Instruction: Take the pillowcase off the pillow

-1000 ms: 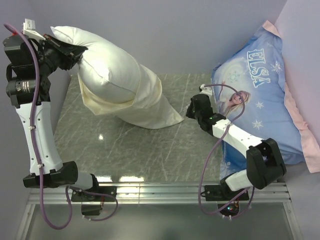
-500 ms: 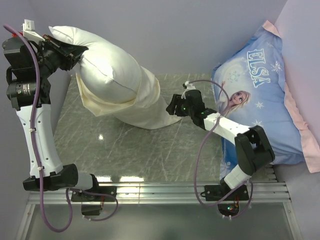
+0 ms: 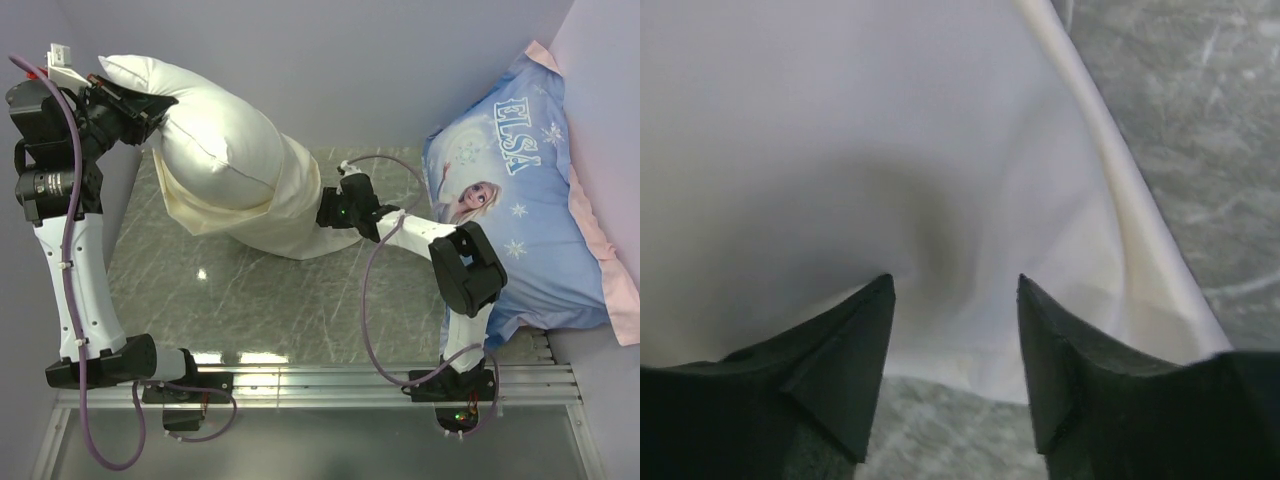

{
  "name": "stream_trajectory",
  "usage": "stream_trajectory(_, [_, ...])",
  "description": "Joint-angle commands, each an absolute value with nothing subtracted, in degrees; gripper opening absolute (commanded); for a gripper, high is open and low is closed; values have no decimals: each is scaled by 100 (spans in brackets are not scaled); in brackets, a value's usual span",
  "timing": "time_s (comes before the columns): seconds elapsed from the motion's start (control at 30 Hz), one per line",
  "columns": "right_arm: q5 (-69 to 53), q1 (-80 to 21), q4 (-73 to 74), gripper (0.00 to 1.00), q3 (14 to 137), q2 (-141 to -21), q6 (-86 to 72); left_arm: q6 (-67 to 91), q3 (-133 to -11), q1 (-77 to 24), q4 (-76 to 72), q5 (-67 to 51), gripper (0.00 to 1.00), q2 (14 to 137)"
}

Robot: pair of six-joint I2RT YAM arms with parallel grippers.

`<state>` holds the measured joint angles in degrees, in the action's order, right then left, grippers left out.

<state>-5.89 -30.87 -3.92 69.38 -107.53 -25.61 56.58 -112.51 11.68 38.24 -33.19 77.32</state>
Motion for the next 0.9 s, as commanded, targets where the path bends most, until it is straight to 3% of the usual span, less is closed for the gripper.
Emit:
stream_trajectory(0.0, [-141,-3138,-115,54,7400,-10994,-2575,5722,-11426,1178,2935,-3498,1,7471])
stream_trajectory(0.03, [-88,-3138,-88,49,7453,-11030,-2593,5722,-11478,1178,2944,-3507,0,7471])
stream_trajectory(0.13, [140,-3138,-35,13,7541,-11135,-2654,5739,-11531,1178,2892,-3542,0,7488])
stream_trajectory(0.23, [386,-3129,123,0,7576,-11162,-2672,5783,-11523,1186,2787,-3577,1,7462])
stream_trajectory(0.67, [1485,-2409,1396,0,8569,-11206,-2751,5731,-12093,1371,3067,-3270,1,6830])
stream_trajectory(0.87, [1381,-1750,1766,0,9131,-11250,-2918,5722,-12340,1380,3261,-3059,0,6610])
